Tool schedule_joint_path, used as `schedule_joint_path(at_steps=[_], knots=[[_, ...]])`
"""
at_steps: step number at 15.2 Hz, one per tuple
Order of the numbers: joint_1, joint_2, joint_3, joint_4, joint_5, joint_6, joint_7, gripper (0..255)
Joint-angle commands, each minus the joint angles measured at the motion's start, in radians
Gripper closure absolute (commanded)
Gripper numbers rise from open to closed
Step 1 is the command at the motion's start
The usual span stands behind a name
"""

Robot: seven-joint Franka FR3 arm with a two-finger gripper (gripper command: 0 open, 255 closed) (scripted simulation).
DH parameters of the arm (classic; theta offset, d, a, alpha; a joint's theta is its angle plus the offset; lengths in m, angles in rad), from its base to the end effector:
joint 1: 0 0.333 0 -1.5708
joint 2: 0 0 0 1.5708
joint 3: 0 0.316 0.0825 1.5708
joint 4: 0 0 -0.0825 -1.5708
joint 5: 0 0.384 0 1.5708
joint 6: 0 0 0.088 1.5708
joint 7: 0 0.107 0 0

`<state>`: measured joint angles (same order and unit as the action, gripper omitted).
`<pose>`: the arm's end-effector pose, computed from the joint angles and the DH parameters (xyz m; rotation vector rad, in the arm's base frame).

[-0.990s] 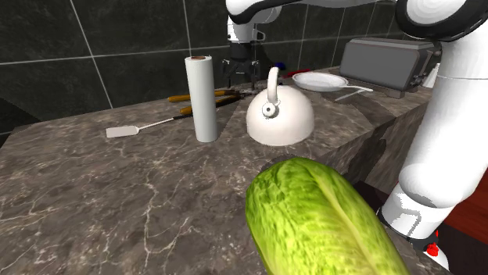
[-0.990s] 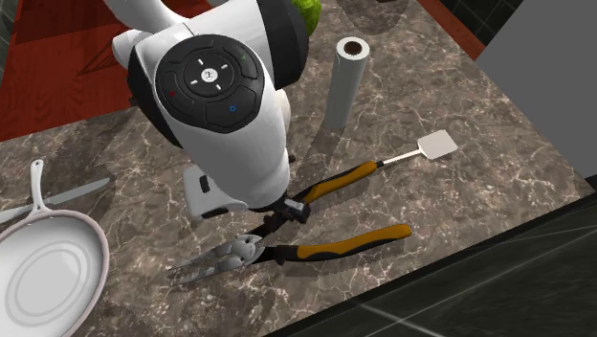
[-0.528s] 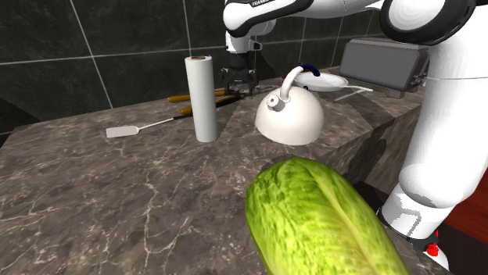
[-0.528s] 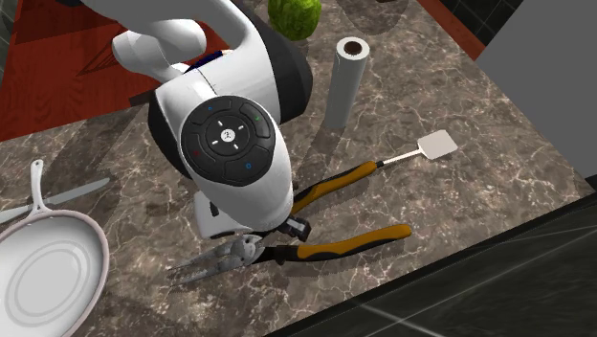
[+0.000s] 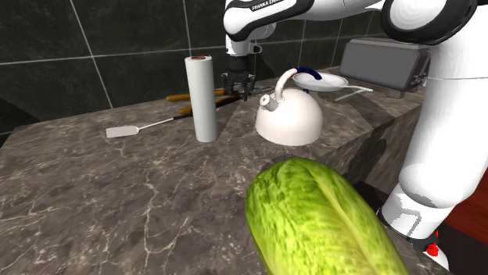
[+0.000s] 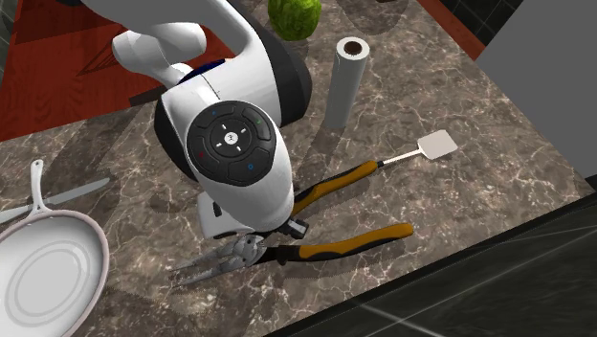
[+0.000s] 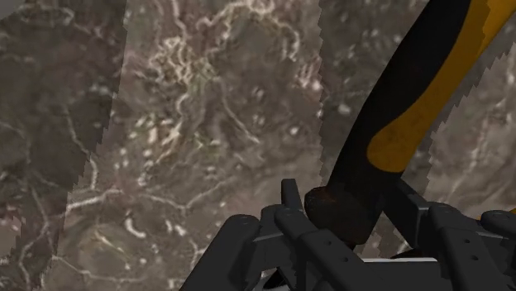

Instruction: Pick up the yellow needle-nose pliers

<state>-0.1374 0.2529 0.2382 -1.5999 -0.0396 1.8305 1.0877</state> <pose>0.6337 0.0471 0.4857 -2.7614 1.4788 0.0379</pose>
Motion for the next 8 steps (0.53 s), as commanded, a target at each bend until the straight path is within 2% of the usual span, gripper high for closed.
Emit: schedule_joint_path(at_steps=[1,5,8], knots=[[0.001,0.005,0.000,-0.005,0.000,-0.005,0.001,255],[-0.002,0.005,-0.001,-0.001,0.000,-0.008,-0.004,255],[-0.001,0.002,-0.001,0.035,0.001,-0.047,-0.004,255]])
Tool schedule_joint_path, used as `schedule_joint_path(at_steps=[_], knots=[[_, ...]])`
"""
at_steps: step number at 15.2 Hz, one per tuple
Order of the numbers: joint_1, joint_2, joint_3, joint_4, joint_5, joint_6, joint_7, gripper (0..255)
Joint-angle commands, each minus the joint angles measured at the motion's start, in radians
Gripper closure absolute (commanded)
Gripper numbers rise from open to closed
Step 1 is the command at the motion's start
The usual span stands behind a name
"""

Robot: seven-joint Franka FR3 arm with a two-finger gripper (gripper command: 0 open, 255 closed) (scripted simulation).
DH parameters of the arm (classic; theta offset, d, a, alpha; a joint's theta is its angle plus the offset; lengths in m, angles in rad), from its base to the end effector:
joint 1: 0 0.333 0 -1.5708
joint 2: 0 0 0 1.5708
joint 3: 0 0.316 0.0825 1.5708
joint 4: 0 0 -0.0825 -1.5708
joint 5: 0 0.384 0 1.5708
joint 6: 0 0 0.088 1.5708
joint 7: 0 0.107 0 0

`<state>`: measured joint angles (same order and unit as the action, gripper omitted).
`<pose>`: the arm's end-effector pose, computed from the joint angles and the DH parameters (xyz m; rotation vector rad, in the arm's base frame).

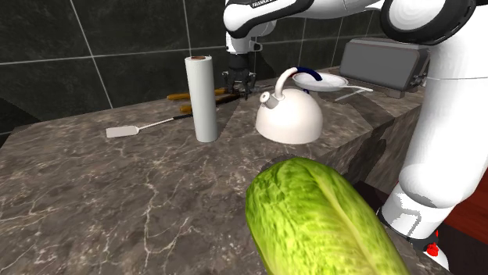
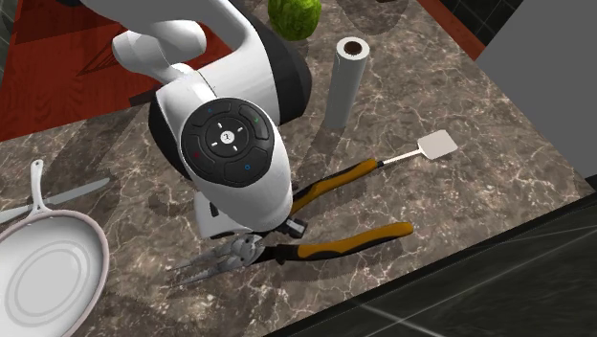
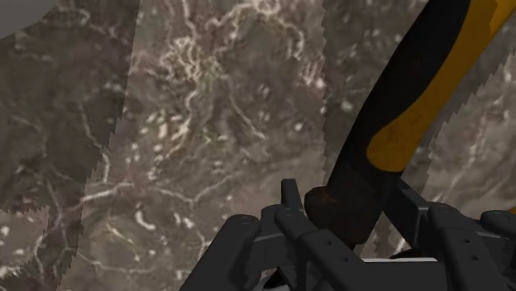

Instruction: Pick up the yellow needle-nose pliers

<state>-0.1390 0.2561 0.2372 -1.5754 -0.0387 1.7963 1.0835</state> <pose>0.6338 0.0448 0.4925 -2.7670 1.4808 0.0557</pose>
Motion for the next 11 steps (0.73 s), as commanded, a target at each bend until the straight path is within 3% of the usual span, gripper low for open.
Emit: schedule_joint_path(at_steps=[1,11], knots=[[0.001,-0.001,0.000,0.024,0.000,-0.026,0.000,255],[0.006,0.009,0.003,0.172,-0.001,-0.165,0.002,255]])
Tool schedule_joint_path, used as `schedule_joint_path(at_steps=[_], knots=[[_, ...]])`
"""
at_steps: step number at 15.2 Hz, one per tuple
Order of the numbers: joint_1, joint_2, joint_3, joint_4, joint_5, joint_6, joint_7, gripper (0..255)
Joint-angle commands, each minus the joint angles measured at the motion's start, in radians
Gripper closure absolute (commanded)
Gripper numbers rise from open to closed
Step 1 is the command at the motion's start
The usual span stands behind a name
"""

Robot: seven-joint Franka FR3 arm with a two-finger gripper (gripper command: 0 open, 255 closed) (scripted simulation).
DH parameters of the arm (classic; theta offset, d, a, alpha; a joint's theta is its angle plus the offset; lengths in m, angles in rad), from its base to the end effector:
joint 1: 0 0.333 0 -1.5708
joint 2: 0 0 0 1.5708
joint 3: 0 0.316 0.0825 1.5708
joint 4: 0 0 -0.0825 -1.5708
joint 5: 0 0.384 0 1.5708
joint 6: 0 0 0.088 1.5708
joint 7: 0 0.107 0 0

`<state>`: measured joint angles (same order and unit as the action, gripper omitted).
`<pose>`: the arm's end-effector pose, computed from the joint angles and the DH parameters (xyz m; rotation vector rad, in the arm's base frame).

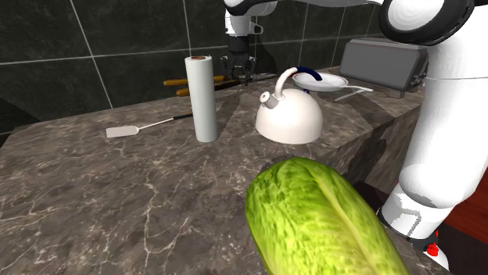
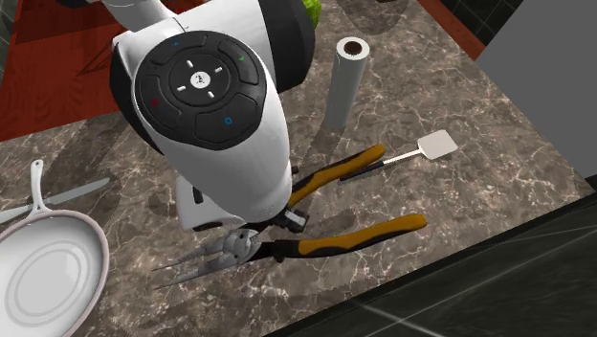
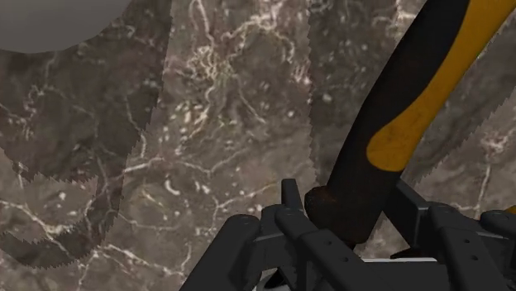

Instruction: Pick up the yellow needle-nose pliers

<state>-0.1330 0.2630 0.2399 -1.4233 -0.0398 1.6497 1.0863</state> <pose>0.6339 0.0455 0.5482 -2.7676 1.4811 0.0576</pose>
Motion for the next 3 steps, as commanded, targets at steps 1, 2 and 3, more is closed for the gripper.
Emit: schedule_joint_path(at_steps=[1,2,3], knots=[[0.001,0.004,0.000,0.037,-0.001,-0.033,0.000,255],[0.001,0.005,0.000,0.040,-0.001,-0.035,0.000,255],[0.001,0.005,0.000,0.040,-0.001,-0.035,0.000,255]])
